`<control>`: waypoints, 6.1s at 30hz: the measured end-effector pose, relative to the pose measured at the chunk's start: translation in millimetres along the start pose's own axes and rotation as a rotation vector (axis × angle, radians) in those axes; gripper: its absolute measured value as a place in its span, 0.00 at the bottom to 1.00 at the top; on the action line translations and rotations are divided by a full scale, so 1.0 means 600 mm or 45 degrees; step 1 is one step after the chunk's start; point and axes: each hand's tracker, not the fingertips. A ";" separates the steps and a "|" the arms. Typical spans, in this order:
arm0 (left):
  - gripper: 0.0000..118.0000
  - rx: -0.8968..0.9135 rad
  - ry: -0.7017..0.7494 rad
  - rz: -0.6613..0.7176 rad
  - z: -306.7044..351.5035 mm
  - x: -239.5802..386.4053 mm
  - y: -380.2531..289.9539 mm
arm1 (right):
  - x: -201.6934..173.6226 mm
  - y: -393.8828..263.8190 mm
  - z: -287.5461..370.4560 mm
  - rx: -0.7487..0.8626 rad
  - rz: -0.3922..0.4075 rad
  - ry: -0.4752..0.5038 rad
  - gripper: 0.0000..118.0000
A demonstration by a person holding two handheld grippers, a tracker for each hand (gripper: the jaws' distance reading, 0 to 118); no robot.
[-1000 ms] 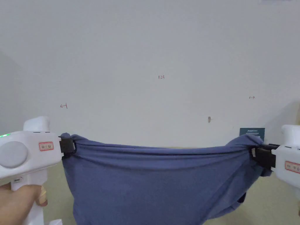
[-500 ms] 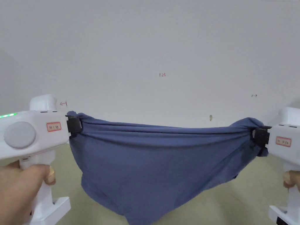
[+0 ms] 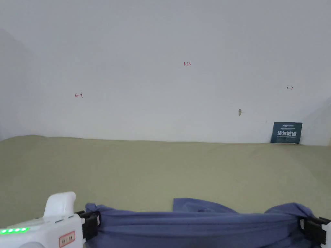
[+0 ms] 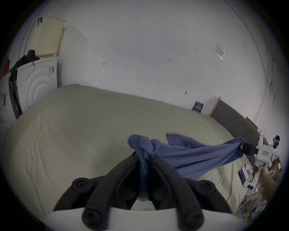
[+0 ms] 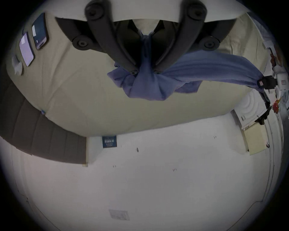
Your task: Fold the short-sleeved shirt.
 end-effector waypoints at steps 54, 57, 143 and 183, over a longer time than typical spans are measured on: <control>0.00 0.309 0.143 -0.162 0.246 0.052 -0.183 | -0.078 -0.164 0.262 0.312 0.275 -0.050 0.00; 0.10 0.278 0.179 -0.184 0.230 0.051 -0.184 | -0.079 -0.165 0.259 0.298 0.294 -0.036 0.00; 0.07 0.156 0.108 -0.341 0.116 0.061 0.389 | -0.117 0.547 0.116 0.412 0.262 0.040 0.01; 0.07 -0.029 -0.080 -0.326 0.192 -0.013 -0.055 | 0.039 0.037 0.248 0.172 0.031 0.057 0.01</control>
